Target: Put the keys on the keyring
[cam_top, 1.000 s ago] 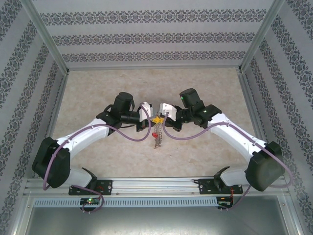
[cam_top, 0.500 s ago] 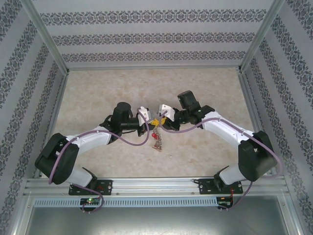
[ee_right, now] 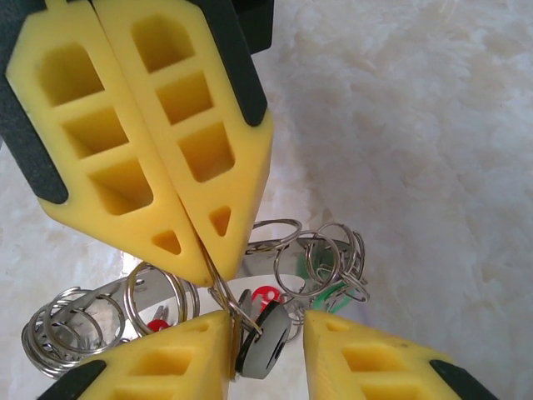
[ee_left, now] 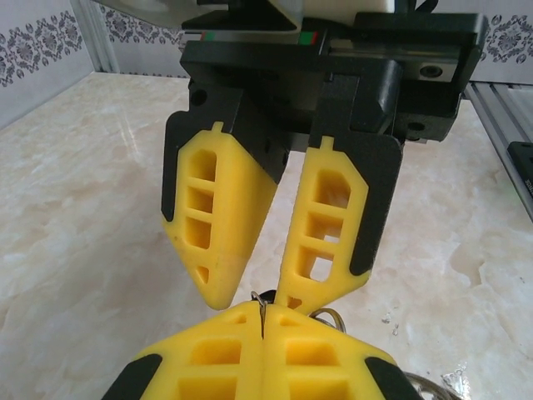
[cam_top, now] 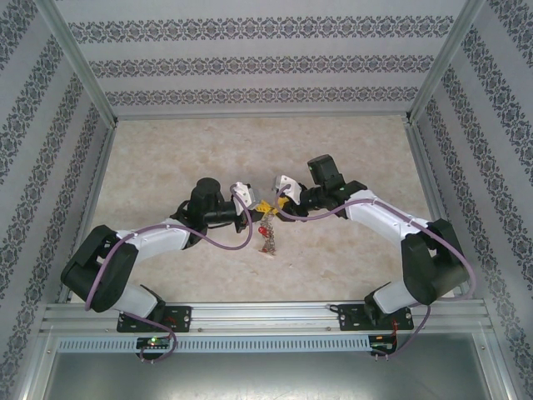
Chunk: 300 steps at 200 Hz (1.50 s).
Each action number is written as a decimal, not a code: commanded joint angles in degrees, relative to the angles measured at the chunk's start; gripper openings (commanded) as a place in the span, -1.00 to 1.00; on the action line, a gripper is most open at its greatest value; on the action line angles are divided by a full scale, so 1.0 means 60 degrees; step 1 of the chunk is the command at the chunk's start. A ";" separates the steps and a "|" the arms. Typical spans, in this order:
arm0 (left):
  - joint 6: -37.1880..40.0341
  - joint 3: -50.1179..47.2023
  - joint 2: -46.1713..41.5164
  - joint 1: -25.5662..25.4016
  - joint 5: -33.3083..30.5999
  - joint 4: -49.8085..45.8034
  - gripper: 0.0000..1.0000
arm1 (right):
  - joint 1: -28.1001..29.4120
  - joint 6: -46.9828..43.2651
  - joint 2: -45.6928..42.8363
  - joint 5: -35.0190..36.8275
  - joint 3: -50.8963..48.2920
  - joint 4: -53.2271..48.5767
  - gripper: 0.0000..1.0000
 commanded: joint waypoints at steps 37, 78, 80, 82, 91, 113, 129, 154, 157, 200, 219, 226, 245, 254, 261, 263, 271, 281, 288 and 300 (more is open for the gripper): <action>-0.0475 -0.0412 -0.0022 -0.0037 0.0036 0.0798 -1.00 | 0.0075 0.0302 0.0061 0.0254 -0.0032 -0.0454 -0.71; -0.0606 -0.0648 -0.0171 -0.0029 -0.0041 0.1336 -1.00 | 0.0261 0.0284 0.0226 0.0215 0.0147 -0.0919 -0.97; -0.0618 -0.0670 -0.0170 -0.0027 -0.0045 0.1376 -1.00 | 0.0281 0.0293 0.0254 0.0228 0.0169 -0.0947 -1.00; -0.0640 -0.0682 -0.0151 -0.0037 -0.0050 0.1411 -1.00 | 0.0290 0.0303 0.0279 0.0231 0.0200 -0.0965 -1.00; -0.0709 -0.0732 -0.0134 -0.0026 -0.0109 0.1591 -1.00 | 0.0409 0.0436 0.0380 0.0358 0.0274 -0.1035 -1.00; -0.0891 -0.0890 -0.0153 -0.0026 -0.0308 0.2062 -1.00 | 0.0925 0.0746 0.0531 0.1176 0.0369 -0.1223 -1.00; -0.0948 -0.0935 -0.0140 -0.0026 -0.0402 0.2199 -1.00 | 0.1055 0.0997 0.0593 0.1418 0.0349 -0.1002 -0.94; -0.1244 -0.1064 0.0013 -0.0026 -0.0538 0.2763 -1.00 | 0.1051 0.1706 0.0637 0.0506 0.0095 0.0030 -0.91; -0.1282 -0.1060 0.0027 -0.0037 -0.0535 0.2838 -1.00 | 0.1062 0.1808 0.0627 0.0420 0.0037 0.0182 -0.91; -0.1772 -0.1241 0.0351 -0.0031 -0.0623 0.3636 -1.00 | 0.0959 0.2299 0.0157 0.0464 -0.0274 0.1031 -0.67; -0.1615 -0.1223 0.0171 -0.0033 -0.0725 0.3327 -1.00 | 0.0648 0.2532 -0.0545 0.1181 -0.0594 0.1346 -0.37; -0.1517 -0.1202 0.0079 -0.0026 -0.0763 0.3118 -1.00 | 0.0521 0.2630 -0.0854 0.1443 -0.0715 0.1423 -0.24; -0.1202 -0.1054 -0.0184 -0.0033 -0.0861 0.2474 -1.00 | 0.0082 0.3136 -0.1664 0.1637 -0.1038 0.1662 -0.04; -0.1075 -0.0951 -0.0304 -0.0026 -0.0959 0.2124 -1.00 | -0.0076 0.3587 -0.1975 0.1935 -0.1125 0.1743 -0.02; -0.1027 -0.0932 -0.0387 -0.0027 -0.1071 0.1990 -1.00 | -0.0188 0.3850 -0.2144 0.1910 -0.1144 0.1661 -0.05; -0.1020 -0.0931 -0.0425 -0.0033 -0.1116 0.1953 -1.00 | -0.0212 0.3946 -0.2199 0.1922 -0.1146 0.1646 -0.05; -0.1018 -0.0906 -0.0557 -0.0026 -0.1327 0.1764 -1.00 | -0.0263 0.4574 -0.2372 0.2108 -0.1143 0.1648 -0.04; -0.0951 -0.0757 -0.0821 -0.0027 -0.1585 0.1164 -1.00 | -0.0284 0.5515 -0.2519 0.2217 -0.1024 0.1530 -0.06; -0.0781 -0.0588 -0.1012 -0.0057 -0.1748 0.0618 -1.00 | -0.0245 0.6279 -0.2581 0.2195 -0.0907 0.1404 -0.06; -0.0562 -0.0343 -0.1266 -0.0077 -0.1916 -0.0082 -1.00 | 0.0047 0.7309 -0.2671 0.2193 -0.0918 0.1341 -0.03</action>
